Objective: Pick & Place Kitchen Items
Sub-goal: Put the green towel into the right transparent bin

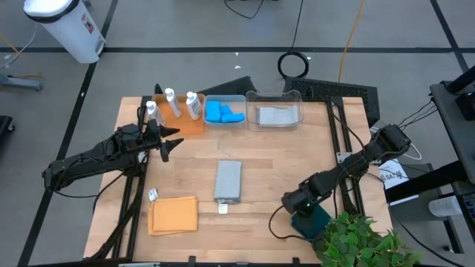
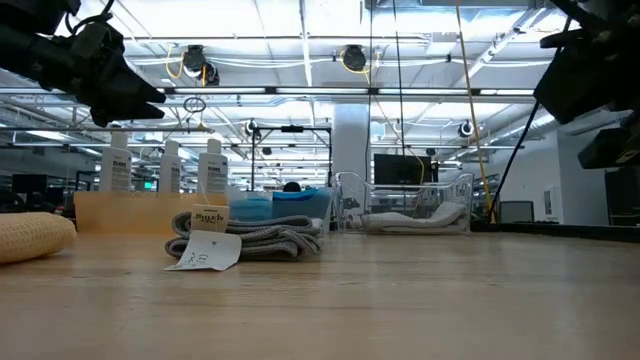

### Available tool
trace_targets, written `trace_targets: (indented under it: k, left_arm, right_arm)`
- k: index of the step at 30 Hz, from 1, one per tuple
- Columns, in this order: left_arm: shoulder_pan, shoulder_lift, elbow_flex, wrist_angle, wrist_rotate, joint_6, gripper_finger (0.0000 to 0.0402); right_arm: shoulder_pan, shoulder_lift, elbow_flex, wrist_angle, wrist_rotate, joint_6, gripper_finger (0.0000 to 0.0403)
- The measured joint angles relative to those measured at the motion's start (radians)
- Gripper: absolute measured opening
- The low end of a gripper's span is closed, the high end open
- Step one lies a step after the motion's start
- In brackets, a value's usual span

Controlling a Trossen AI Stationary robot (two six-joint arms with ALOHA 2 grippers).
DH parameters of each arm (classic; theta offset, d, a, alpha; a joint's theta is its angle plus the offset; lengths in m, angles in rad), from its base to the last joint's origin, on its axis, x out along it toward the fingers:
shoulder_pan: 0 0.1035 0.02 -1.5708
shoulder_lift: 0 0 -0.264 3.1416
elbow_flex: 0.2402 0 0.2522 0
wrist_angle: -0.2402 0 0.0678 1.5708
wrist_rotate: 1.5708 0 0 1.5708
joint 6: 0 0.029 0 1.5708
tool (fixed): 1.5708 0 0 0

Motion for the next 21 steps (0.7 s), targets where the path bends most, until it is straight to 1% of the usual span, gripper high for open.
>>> trace_targets:
  k: [5,9,17,21]
  left_arm:
    - [0.000,0.000,0.000,0.000,0.000,-0.001,0.0237]
    - [0.000,0.000,0.000,0.000,-0.001,-0.004,0.0237]
    - [0.000,0.000,0.000,0.001,-0.002,-0.003,0.0237]
    - [0.000,0.000,0.000,0.001,-0.002,-0.003,0.0237]
  right_arm:
    - [-0.003,-0.026,0.000,0.026,0.035,-0.029,0.0003]
    - [-0.003,-0.070,0.000,0.032,0.029,-0.065,0.0001]
    - [0.043,-0.164,0.000,0.026,0.038,-0.071,0.0001]
    - [0.046,-0.202,0.000,0.036,0.172,-0.095,0.0001]
